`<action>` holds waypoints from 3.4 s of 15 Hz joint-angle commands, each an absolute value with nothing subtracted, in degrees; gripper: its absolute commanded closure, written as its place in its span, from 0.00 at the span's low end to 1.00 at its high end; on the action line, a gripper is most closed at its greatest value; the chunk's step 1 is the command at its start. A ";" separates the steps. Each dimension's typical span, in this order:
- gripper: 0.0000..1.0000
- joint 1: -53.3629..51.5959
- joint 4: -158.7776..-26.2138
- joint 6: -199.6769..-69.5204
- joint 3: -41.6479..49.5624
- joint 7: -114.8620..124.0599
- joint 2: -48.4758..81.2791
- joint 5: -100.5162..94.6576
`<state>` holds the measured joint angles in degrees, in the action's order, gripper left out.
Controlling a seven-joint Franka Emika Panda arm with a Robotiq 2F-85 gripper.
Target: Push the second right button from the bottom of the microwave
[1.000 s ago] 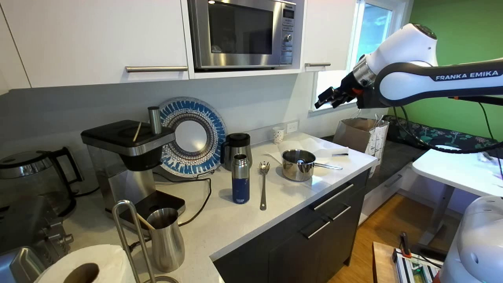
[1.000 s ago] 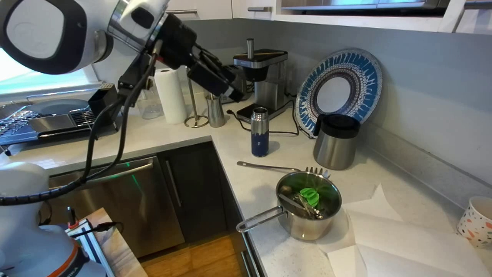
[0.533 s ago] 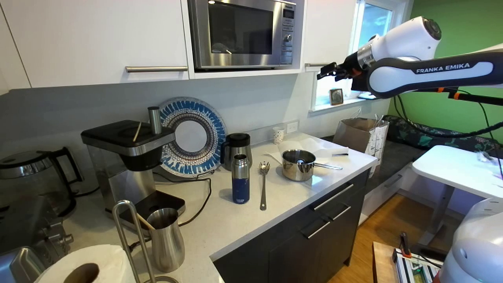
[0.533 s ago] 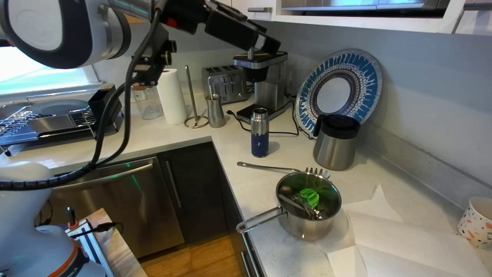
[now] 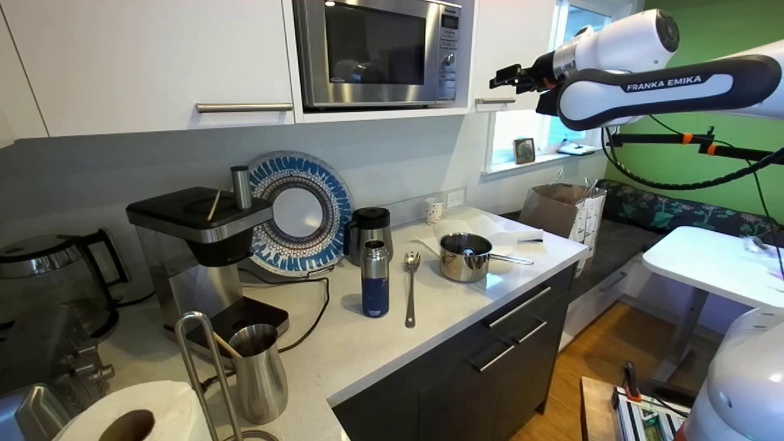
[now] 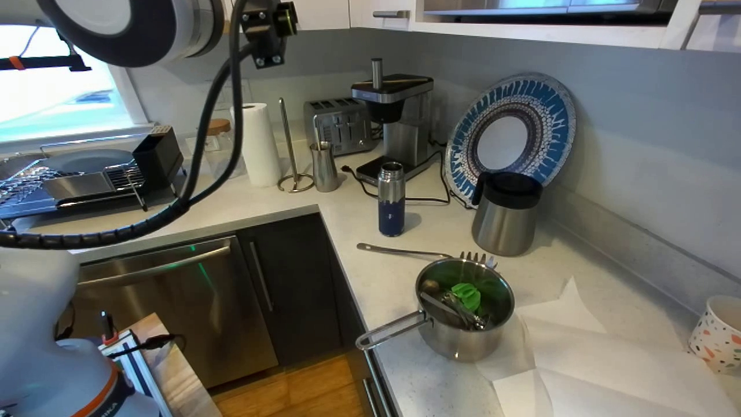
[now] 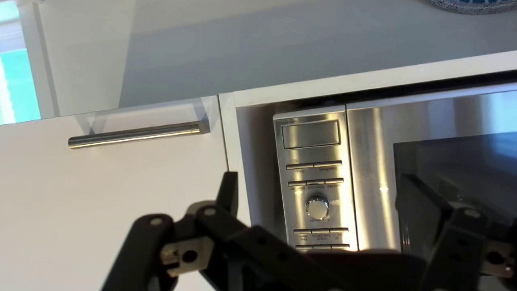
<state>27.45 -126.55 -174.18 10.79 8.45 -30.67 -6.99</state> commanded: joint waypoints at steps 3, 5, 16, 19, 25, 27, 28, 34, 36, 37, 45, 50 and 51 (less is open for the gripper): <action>0.00 27.71 -125.87 -174.30 10.49 7.55 -29.77 -5.85; 0.00 27.71 -125.87 -174.31 10.50 7.55 -29.76 -5.85; 0.74 29.48 -112.05 -191.25 10.64 8.78 -12.21 -6.81; 0.96 28.90 -108.68 -191.48 11.06 8.69 -8.45 -6.73; 1.00 28.90 -102.18 -191.11 11.11 8.46 -1.91 -6.92; 1.00 29.21 -99.95 -190.96 10.98 8.52 0.02 -6.87; 1.00 29.23 -98.90 -191.05 10.96 8.50 0.92 -6.90; 1.00 23.51 -93.88 -190.85 15.92 3.07 5.72 -0.84; 1.00 22.99 -93.24 -191.07 16.01 2.77 6.69 -0.26; 1.00 24.55 -92.89 -191.38 14.48 4.47 7.11 -1.85; 1.00 25.24 -92.58 -192.80 13.93 4.38 8.08 -2.13; 1.00 26.79 -92.65 -194.16 12.27 4.72 9.07 -3.06; 1.00 27.25 -92.61 -194.30 11.77 4.91 9.24 -3.36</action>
